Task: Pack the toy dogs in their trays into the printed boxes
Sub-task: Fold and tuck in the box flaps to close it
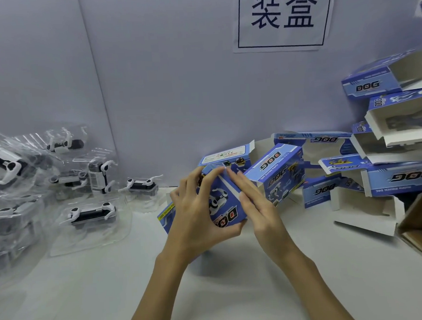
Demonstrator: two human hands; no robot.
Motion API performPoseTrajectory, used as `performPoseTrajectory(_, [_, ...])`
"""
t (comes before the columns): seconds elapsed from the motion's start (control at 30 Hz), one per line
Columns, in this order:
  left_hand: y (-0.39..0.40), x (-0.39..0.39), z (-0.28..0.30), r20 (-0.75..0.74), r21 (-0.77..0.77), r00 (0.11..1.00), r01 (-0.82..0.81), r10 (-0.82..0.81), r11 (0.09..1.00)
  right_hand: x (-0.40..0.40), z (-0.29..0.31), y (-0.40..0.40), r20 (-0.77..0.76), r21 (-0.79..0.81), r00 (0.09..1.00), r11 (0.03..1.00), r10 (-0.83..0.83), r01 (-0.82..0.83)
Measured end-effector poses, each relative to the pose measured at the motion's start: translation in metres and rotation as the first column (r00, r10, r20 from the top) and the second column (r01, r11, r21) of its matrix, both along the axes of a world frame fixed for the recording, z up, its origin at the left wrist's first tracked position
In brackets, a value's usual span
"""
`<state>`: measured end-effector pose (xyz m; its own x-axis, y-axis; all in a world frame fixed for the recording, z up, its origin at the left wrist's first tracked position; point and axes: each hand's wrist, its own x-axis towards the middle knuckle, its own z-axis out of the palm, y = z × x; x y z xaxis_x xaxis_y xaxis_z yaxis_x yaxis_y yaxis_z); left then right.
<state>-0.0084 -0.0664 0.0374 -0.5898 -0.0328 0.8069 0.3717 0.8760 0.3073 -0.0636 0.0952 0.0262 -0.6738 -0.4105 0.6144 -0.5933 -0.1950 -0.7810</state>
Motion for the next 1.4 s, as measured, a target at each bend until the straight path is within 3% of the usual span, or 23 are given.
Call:
performPoseTrajectory(0.13, [-0.006, -0.002, 0.001, 0.033, 0.118, 0.998, 0.042, -0.046, 0.992, 0.001, 0.002, 0.002, 0.03, -0.098, 0.998, 0.993, -0.059, 0.062])
performPoseTrajectory(0.27, [-0.005, -0.002, 0.002, 0.044, 0.124, 0.995, 0.086, -0.092, 0.989, 0.005, 0.001, -0.004, -0.014, -0.151, 0.998, 0.986, -0.068, 0.065])
performPoseTrajectory(0.37, [-0.003, -0.001, 0.002, 0.053, 0.124, 0.994, 0.085, -0.092, 0.989, 0.005, 0.0, -0.006, -0.074, -0.111, 0.989, 0.987, -0.127, 0.118])
performPoseTrajectory(0.47, [-0.002, -0.001, 0.002, 0.038, 0.141, 0.996, 0.074, -0.08, 0.987, 0.004, -0.005, -0.005, -0.252, -0.002, 0.937, 0.969, -0.24, 0.247])
performPoseTrajectory(0.57, [-0.003, 0.0, 0.003, 0.018, 0.122, 0.997, 0.072, -0.075, 0.99, 0.007, -0.009, -0.009, -0.316, -0.011, 0.901, 0.951, -0.297, 0.309])
performPoseTrajectory(0.7, [-0.003, 0.001, 0.004, 0.01, 0.105, 0.999, 0.041, -0.042, 0.994, 0.009, -0.007, -0.015, -0.3, -0.058, 0.896, 0.944, -0.328, 0.326])
performPoseTrajectory(0.9, [0.0, 0.002, 0.007, 0.057, 0.034, 0.998, 0.011, -0.013, 0.999, 0.007, -0.008, -0.01, -0.148, -0.044, 0.949, 0.961, -0.277, 0.273])
performPoseTrajectory(1.07, [-0.003, 0.0, 0.005, 0.043, 0.136, 0.994, 0.091, -0.097, 0.987, 0.006, -0.001, -0.005, -0.179, 0.072, 0.952, 0.962, -0.247, 0.264])
performPoseTrajectory(1.13, [-0.002, 0.001, 0.003, 0.137, 0.122, 0.985, 0.091, -0.107, 0.988, 0.003, 0.003, 0.0, -0.171, 0.076, 0.942, 0.949, -0.289, 0.305])
performPoseTrajectory(1.23, [-0.01, 0.0, 0.002, 0.374, 0.068, 0.918, 0.112, -0.13, 0.991, 0.0, 0.01, 0.007, -0.028, -0.074, 0.903, 0.902, -0.429, 0.426])
performPoseTrajectory(1.3, [-0.016, 0.002, 0.005, 0.433, 0.15, 0.869, 0.193, -0.24, 0.97, -0.001, 0.014, 0.013, 0.017, -0.085, 0.886, 0.883, -0.463, 0.462])
performPoseTrajectory(1.37, [-0.023, 0.003, 0.01, 0.407, 0.356, 0.833, 0.233, -0.374, 0.905, -0.001, 0.017, 0.019, 0.031, -0.068, 0.921, 0.918, -0.389, 0.39])
performPoseTrajectory(1.4, [-0.027, 0.005, 0.014, 0.393, 0.494, 0.789, 0.252, -0.472, 0.832, 0.0, 0.019, 0.02, 0.028, -0.055, 0.944, 0.942, -0.329, 0.33])
